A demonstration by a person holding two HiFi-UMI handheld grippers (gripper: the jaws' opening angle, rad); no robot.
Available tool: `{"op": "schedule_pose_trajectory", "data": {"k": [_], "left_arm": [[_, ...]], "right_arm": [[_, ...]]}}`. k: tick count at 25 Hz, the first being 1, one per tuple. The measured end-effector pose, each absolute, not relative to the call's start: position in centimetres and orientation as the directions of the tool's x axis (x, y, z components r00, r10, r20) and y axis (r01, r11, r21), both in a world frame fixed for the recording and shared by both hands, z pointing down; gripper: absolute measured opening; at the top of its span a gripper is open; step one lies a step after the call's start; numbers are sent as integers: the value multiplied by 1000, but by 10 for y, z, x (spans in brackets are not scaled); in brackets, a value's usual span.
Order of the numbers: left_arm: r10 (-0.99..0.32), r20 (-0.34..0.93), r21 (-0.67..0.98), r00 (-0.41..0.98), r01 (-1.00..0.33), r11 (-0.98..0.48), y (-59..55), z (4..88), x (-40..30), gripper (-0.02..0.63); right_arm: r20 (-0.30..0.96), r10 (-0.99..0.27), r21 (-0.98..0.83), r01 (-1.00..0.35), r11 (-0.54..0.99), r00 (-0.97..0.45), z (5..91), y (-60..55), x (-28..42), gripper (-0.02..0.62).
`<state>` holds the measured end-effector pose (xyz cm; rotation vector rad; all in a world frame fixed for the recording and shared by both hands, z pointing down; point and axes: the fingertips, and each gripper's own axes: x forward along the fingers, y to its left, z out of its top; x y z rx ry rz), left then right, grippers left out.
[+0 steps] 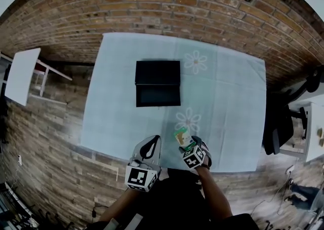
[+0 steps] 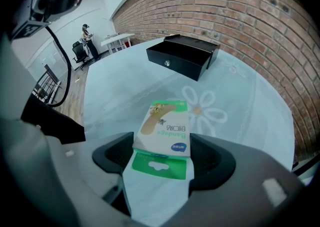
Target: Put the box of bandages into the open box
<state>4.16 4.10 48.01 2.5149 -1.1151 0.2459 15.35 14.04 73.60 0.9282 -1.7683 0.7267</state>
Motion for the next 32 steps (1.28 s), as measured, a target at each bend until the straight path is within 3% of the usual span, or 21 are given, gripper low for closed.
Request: {"op": "schedule_pose_trajectory", "data": {"k": [11,32], "left_arm": [[-714,259,250,651,-759,-601,41,460,17,0],[-738,207,241,642,-765,-598,47,448,-75,0]], "right_arm": [[897,-356,-21,-827,562,-264,700,125,136,348],[799,-508,-30,-866,499,-320,622,107,34,348]]}}
